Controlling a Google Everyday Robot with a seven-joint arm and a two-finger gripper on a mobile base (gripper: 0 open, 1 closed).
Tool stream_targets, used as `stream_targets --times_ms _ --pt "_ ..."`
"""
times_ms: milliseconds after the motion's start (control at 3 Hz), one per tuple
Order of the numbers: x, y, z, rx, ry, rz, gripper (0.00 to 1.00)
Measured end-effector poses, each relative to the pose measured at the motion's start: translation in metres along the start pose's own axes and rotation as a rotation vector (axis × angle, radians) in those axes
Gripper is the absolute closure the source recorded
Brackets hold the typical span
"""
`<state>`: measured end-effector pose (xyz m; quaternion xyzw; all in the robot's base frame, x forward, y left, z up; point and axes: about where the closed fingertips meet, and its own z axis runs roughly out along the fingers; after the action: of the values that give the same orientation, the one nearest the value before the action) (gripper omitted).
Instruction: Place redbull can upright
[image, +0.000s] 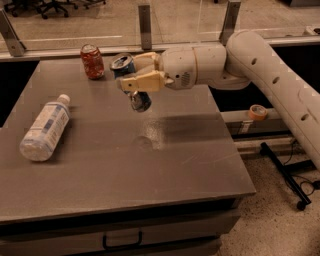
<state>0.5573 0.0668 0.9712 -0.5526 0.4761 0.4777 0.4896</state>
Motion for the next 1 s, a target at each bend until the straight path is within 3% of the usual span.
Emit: stream_targets --times_ms 667,1000 --pt "0.017 0.005 0.013 0.044 -0.084 -0.08 1.0" --pt "0.032 0.005 0.015 0.082 -0.131 -0.08 0.82"
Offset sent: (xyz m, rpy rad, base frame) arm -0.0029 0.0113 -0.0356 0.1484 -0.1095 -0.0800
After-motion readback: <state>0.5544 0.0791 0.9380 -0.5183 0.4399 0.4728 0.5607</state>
